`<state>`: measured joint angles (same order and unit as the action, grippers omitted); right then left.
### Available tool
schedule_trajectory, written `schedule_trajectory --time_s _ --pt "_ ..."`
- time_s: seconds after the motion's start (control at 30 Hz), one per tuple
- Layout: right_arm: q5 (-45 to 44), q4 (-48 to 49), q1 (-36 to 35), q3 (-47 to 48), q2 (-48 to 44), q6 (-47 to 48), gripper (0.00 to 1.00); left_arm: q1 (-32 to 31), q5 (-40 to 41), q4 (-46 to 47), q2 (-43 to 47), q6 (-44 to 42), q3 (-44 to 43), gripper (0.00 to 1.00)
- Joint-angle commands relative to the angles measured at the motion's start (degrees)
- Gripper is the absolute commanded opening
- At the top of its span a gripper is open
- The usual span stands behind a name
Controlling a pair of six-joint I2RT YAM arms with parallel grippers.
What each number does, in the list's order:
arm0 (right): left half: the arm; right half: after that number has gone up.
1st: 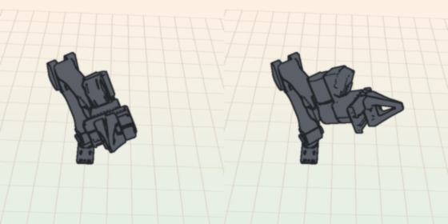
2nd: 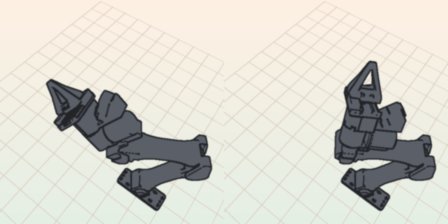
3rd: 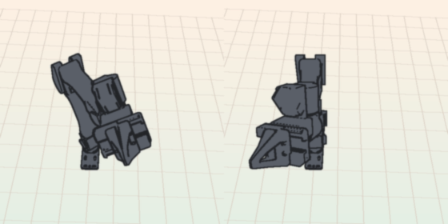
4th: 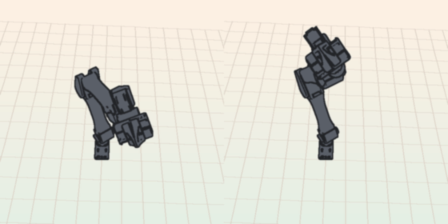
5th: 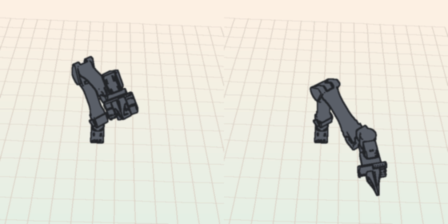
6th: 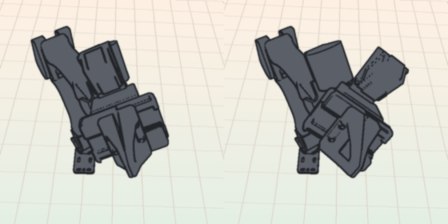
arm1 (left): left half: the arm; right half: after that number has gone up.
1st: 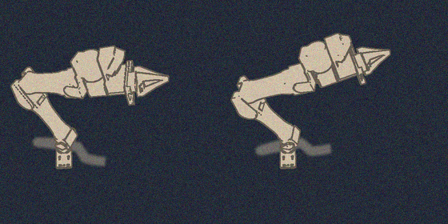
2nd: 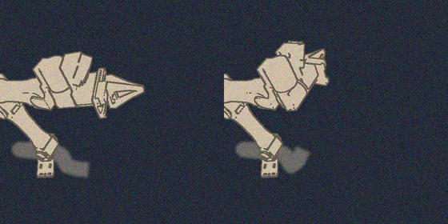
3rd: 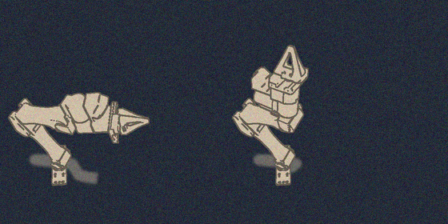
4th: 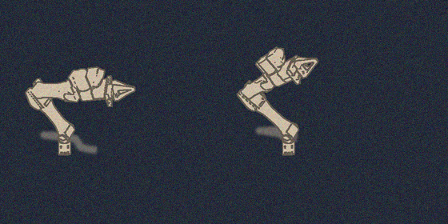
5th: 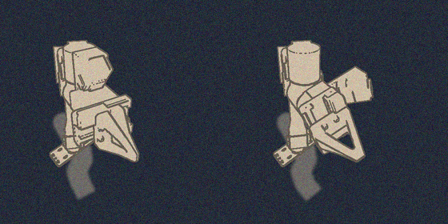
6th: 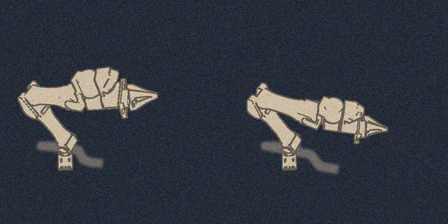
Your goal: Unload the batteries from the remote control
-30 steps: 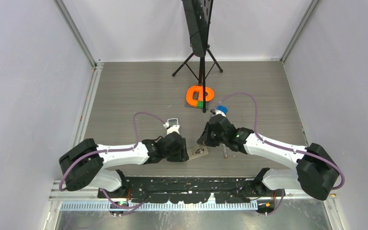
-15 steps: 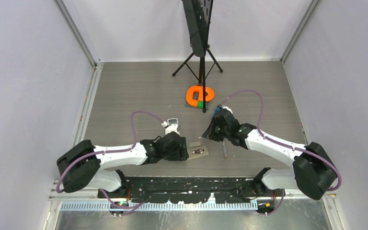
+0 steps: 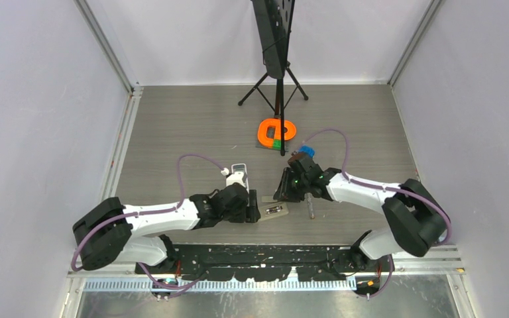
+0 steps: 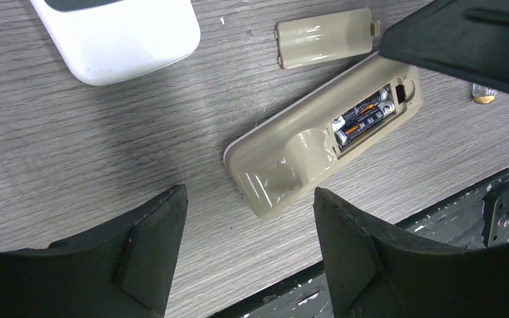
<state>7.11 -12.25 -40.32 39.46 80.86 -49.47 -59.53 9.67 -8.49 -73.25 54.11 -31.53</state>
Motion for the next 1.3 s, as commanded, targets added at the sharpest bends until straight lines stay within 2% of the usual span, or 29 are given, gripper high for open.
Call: schedule_trajectory --time_s 0.0,0.2,0.43,0.67,0.83,1.0,1.13,1.27 --pt "4.4 2.7 0.1 3.3 4.1 1.5 0.34 0.0 1.1 0.3 0.9 -1.0 -0.1 0.73" --pt "5.4 1.6 0.0 7.7 12.1 2.9 0.34 0.0 1.1 -0.3 1.0 -0.6 0.0 0.72" --pt "3.3 4.1 0.1 7.0 11.9 1.2 0.34 0.1 1.0 -0.7 1.0 -0.6 -0.4 0.73" --pt "-1.3 -0.8 0.1 6.3 0.2 4.3 0.37 0.1 -0.4 0.1 1.4 -2.5 -1.0 0.75" --pt "-18.0 -10.5 0.1 2.7 -13.2 5.8 0.42 0.0 0.8 0.1 3.5 -3.2 -0.5 0.79" --pt "-30.3 -19.5 0.1 -2.4 -22.5 1.1 0.42 0.1 3.6 -0.3 6.0 -3.4 -0.4 0.84" --pt "-31.4 -21.2 0.2 -7.1 -28.2 -3.1 0.42 0.0 6.4 -0.5 8.2 -2.6 0.0 0.98" --pt "-30.2 -21.2 0.3 -10.2 -30.8 -4.1 0.43 0.0 8.9 -1.2 10.1 -1.9 0.5 1.00"
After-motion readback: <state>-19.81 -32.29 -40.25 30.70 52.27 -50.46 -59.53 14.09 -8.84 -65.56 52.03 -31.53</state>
